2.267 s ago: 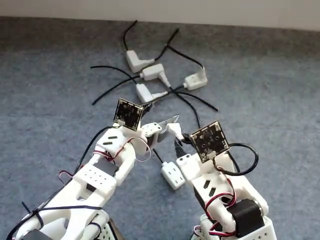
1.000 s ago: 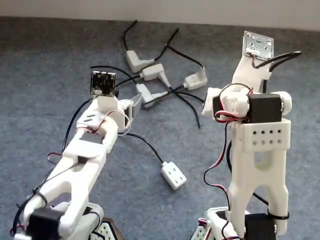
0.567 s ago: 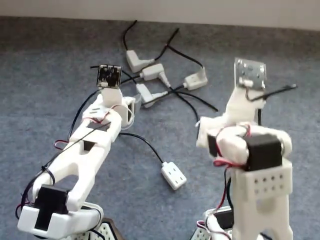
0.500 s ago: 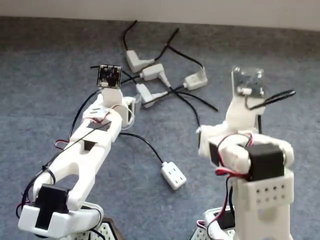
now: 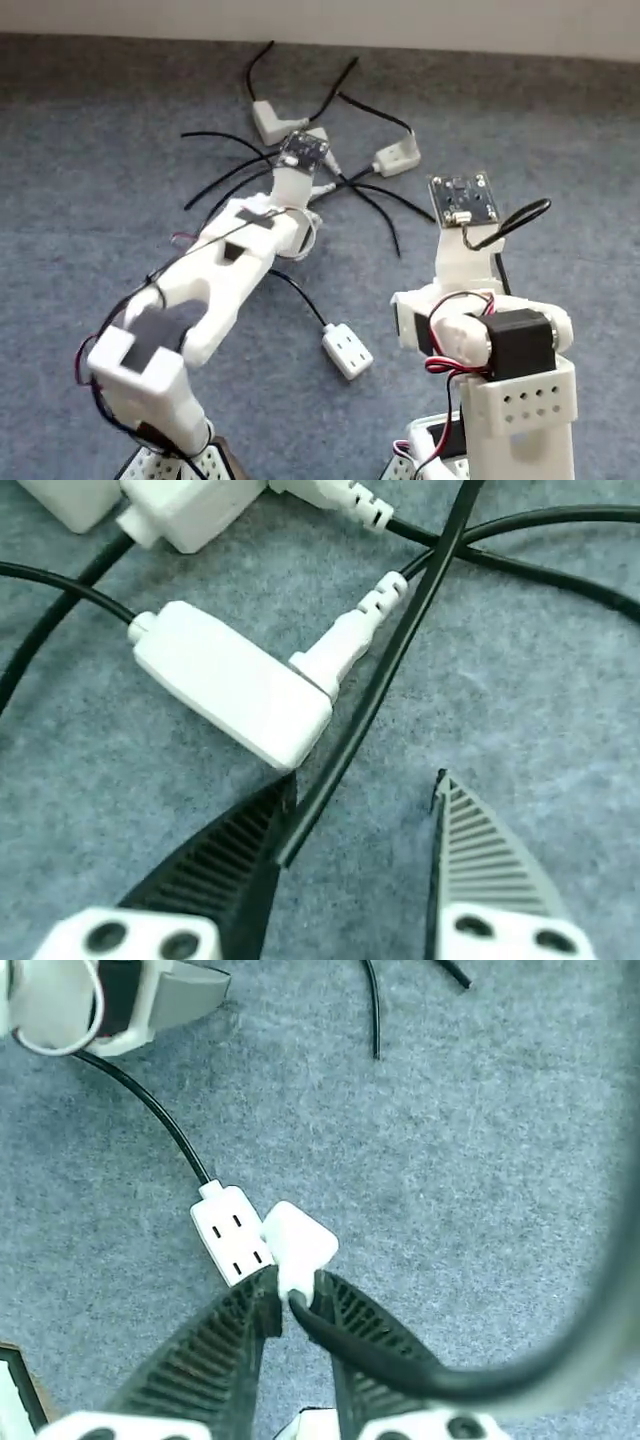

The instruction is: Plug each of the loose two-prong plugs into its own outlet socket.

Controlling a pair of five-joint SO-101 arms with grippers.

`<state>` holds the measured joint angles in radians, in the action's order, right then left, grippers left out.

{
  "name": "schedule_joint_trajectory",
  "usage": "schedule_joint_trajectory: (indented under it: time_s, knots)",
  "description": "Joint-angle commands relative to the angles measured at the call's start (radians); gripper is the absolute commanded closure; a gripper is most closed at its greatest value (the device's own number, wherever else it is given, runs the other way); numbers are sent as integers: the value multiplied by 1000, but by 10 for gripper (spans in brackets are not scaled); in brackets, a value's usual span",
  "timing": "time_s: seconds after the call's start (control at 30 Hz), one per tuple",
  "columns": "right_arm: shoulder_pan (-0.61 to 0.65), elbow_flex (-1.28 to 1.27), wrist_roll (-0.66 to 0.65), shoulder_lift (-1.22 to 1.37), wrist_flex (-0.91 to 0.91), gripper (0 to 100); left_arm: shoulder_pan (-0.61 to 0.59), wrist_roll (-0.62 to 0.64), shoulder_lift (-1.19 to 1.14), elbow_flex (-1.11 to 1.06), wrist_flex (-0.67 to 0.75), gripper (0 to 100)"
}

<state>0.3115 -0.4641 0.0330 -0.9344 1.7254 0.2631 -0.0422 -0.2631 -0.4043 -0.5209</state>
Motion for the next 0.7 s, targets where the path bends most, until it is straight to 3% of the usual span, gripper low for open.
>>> schedule_joint_trajectory:
  time_s: [0.0, 0.1, 0.2, 0.3, 0.43, 0.67]
  knots:
    - [-2, -1, -14, -15, 38, 982, 22, -8, -108, 262, -273, 782]
    - [-2, 4, -14, -15, 38, 982, 19, -29, -154, 395, -494, 782]
    - [-2, 7, -14, -15, 38, 982, 39, -163, -154, 461, -715, 782]
    - [-2, 8, -23, -7, 38, 982, 71, -253, -116, 498, -848, 782]
    - [-62, 8, -98, -7, 38, 982, 71, -393, -4, 499, -853, 782]
    - [-369, 8, -302, -5, 35, 982, 120, -896, 90, 456, -855, 782]
